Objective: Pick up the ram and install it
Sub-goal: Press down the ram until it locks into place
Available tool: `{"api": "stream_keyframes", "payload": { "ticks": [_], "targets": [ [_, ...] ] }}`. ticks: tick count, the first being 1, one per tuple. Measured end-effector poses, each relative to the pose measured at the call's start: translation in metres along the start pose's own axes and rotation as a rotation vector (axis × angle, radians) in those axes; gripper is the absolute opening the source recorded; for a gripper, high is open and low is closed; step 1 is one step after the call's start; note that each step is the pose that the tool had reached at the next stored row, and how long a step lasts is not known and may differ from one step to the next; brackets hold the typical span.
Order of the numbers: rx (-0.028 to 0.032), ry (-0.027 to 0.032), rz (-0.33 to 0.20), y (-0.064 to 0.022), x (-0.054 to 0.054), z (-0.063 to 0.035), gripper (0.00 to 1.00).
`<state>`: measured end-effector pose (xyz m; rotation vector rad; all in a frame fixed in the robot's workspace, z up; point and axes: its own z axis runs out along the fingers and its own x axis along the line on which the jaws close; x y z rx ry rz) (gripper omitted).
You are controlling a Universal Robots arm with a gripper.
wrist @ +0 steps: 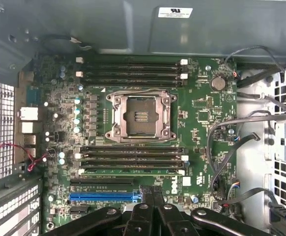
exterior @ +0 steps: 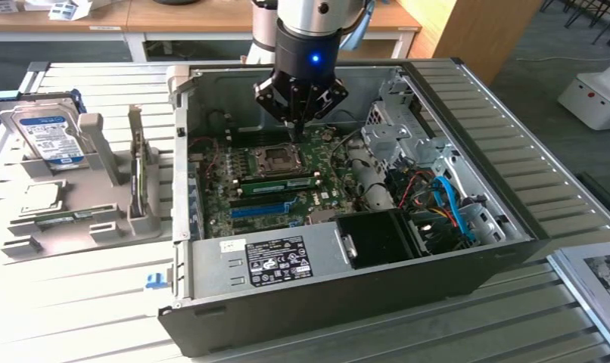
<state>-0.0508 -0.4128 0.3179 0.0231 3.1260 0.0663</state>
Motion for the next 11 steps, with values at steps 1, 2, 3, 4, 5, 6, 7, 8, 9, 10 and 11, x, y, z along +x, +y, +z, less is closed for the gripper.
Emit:
{"api": "stream_keyframes", "payload": {
  "ticks": [1,2,3,4,5,6,7,8,9,10,11],
  "targets": [
    [0.0001,-0.0004,0.008,0.0000,0.0000,0.0000,0.10],
    [0.0002,-0.0005,0.013,0.0000,0.0000,0.0000,0.10],
    [0.0002,-0.0006,0.015,0.0000,0.0000,0.0000,0.10],
    [0.0002,-0.0006,0.015,0.0000,0.0000,0.0001,0.10],
    [0.0003,-0.0006,0.015,0.0000,0.0000,0.0000,0.10],
    [0.0002,-0.0006,0.015,0.0000,0.0000,0.0000,0.10],
    [0.0002,-0.0007,0.015,0.0000,0.0000,0.0001,0.10],
    [0.0003,-0.0006,0.015,0.0000,0.0000,0.0000,0.10],
    [0.0002,-0.0007,0.016,0.0000,0.0005,0.0001,0.10],
    [0.0000,-0.0008,0.016,0.0000,0.0022,0.0001,0.10],
    [0.0000,-0.0008,0.016,0.0000,0.0043,0.0001,0.10]
  ]
}}
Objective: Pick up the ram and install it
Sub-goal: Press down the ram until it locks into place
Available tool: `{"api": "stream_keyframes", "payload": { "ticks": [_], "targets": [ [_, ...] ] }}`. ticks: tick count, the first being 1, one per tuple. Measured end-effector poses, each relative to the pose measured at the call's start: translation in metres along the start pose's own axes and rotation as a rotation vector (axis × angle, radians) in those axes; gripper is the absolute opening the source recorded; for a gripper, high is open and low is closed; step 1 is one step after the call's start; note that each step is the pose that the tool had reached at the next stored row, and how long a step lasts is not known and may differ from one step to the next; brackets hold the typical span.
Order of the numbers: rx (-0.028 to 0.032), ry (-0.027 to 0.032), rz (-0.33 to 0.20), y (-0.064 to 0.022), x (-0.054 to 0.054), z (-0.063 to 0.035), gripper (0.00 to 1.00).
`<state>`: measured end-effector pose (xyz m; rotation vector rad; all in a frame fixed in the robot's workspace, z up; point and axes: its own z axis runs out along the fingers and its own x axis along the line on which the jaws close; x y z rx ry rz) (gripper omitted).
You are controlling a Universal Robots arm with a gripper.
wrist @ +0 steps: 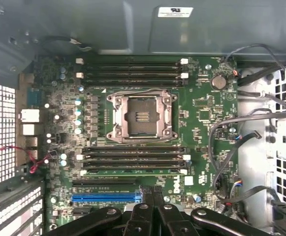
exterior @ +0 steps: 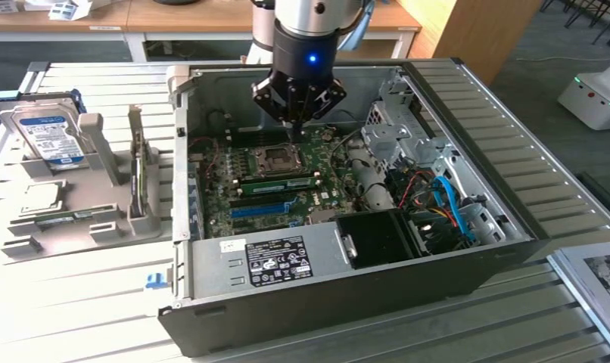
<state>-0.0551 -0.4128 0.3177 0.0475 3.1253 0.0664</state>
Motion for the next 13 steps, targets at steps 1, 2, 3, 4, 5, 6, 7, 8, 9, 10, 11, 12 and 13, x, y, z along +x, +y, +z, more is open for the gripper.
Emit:
{"api": "stream_keyframes", "payload": {
  "ticks": [1,2,3,4,5,6,7,8,9,10,11,12,13],
  "targets": [
    [0.0001,0.0000,0.000,-0.0001,0.0023,-0.0001,0.10],
    [0.0001,0.0000,0.000,-0.0001,0.0043,-0.0001,0.10],
    [0.0001,0.0000,0.000,-0.0001,0.0060,-0.0001,0.10],
    [0.0001,0.0000,0.000,-0.0001,0.0068,-0.0001,0.10],
    [0.0001,0.0000,0.000,-0.0001,0.0070,-0.0001,0.10],
    [0.0002,0.0001,0.000,-0.0002,0.0071,-0.0002,0.10],
    [0.0002,0.0001,0.000,-0.0002,0.0071,-0.0002,0.10],
    [0.0002,0.0001,0.000,-0.0002,0.0071,-0.0002,0.10],
    [0.0001,0.0001,0.000,-0.0002,0.0071,-0.0001,0.10],
    [0.0002,0.0001,0.000,-0.0002,0.0071,-0.0001,0.10],
    [0.0002,0.0001,0.000,-0.0002,0.0071,-0.0001,0.10],
    [0.0002,0.0001,0.000,-0.0002,0.0071,-0.0001,0.10],
    [0.0002,0.0001,0.000,-0.0002,0.0071,-0.0001,0.10]
  ]
}}
